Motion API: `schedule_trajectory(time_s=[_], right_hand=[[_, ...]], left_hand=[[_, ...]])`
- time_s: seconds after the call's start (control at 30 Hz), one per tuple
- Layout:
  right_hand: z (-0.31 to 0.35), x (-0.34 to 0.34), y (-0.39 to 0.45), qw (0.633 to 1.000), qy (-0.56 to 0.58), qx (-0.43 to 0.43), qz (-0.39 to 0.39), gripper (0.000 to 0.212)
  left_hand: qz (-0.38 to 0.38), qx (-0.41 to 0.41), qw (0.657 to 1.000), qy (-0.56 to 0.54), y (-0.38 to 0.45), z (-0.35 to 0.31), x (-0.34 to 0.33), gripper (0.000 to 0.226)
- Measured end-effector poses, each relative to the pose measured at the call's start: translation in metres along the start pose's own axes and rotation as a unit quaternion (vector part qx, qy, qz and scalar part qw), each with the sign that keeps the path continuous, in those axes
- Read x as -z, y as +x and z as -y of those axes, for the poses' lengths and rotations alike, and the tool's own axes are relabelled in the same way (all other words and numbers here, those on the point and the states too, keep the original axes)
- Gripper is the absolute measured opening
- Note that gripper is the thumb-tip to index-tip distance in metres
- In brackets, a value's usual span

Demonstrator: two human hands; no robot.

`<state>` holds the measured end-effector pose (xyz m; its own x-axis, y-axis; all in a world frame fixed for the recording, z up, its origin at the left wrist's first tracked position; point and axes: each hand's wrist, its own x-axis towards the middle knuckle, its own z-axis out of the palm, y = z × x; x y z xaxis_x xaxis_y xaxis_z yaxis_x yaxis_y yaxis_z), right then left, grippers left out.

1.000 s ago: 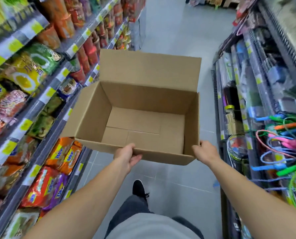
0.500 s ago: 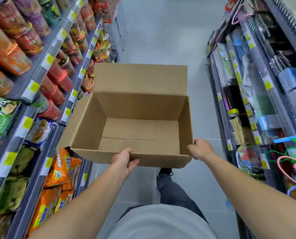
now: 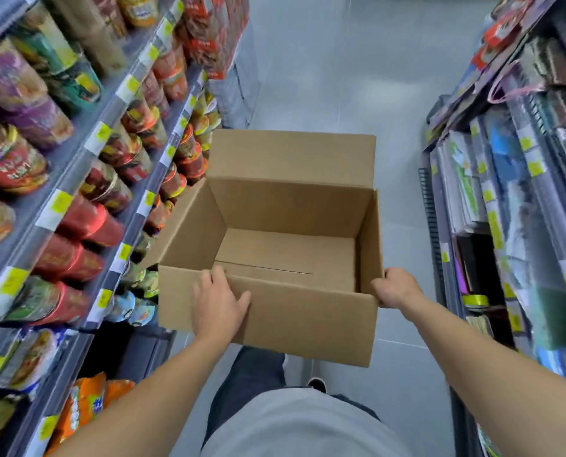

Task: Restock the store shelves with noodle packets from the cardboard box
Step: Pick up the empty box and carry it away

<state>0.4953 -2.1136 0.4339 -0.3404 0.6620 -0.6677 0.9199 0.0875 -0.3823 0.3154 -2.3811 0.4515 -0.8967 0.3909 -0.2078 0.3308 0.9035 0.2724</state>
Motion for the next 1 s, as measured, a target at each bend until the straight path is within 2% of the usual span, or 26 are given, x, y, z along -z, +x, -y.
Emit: schedule_trajectory(time_s=[0.07,0.17,0.3,0.43,0.53,0.6,0.77,1.0], right_hand=[[0.020,0.015,0.039,1.000,0.018,-0.008,0.008,0.028],[0.056,0.038,0.095,1.000,0.025,-0.011,0.005,0.026],[0.121,0.077,0.145,0.999,0.006,-0.027,-0.016,0.020],[0.183,0.114,0.186,0.995,-0.060,-0.041,-0.069,0.018],[0.198,0.123,0.210,0.991,-0.072,-0.063,-0.093,0.019],[0.208,0.135,0.240,0.990,-0.054,-0.087,-0.096,0.021],[0.251,0.173,0.325,0.993,-0.050,-0.085,-0.063,0.020],[0.331,0.259,0.474,0.997,-0.041,-0.055,-0.043,0.018]], left_hand=[[0.016,-0.068,0.993,0.098,0.046,-0.011,-0.003,0.065],[0.089,-0.129,0.971,0.183,0.126,-0.036,-0.005,0.045],[0.161,-0.145,0.965,0.148,0.212,-0.063,0.003,0.033],[0.139,-0.179,0.964,0.140,0.307,-0.101,0.019,0.030],[0.131,-0.213,0.958,0.143,0.359,-0.126,0.024,0.030],[0.122,-0.240,0.951,0.151,0.404,-0.153,0.025,0.029],[0.093,-0.259,0.946,0.172,0.500,-0.206,0.024,0.028],[0.079,-0.199,0.962,0.171,0.623,-0.293,0.027,0.029]])
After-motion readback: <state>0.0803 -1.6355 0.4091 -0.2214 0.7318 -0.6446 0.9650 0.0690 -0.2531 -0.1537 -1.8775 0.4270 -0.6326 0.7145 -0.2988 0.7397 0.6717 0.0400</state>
